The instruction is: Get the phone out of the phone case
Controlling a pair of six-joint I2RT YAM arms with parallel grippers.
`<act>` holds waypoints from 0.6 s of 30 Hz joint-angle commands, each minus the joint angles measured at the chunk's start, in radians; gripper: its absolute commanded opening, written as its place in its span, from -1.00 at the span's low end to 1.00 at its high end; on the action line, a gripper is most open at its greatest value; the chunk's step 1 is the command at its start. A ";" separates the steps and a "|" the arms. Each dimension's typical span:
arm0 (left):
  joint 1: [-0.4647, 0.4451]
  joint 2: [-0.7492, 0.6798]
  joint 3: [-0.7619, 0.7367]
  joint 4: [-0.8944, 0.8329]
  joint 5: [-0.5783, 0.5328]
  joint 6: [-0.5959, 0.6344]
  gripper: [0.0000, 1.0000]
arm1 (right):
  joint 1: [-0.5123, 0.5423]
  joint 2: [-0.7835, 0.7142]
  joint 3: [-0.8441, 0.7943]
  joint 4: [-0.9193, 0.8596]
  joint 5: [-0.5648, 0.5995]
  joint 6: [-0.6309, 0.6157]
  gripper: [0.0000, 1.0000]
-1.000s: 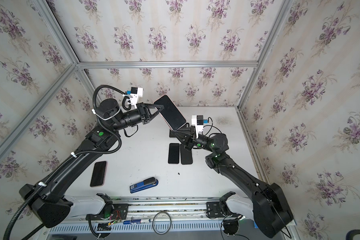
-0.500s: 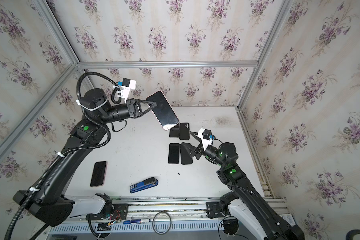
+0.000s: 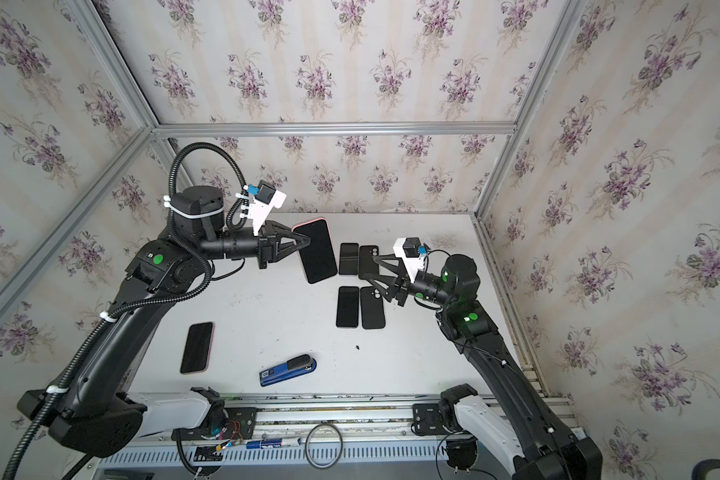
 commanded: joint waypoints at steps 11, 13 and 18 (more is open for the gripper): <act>-0.039 -0.004 -0.006 0.019 0.105 0.177 -1.00 | 0.070 0.078 0.022 0.104 -0.192 0.030 0.01; -0.042 0.000 -0.005 0.019 0.107 0.181 -1.00 | 0.086 0.088 0.026 0.105 -0.199 0.030 -0.01; -0.054 0.009 0.002 0.020 0.114 0.187 -1.00 | 0.124 0.114 0.033 0.101 -0.202 0.019 -0.05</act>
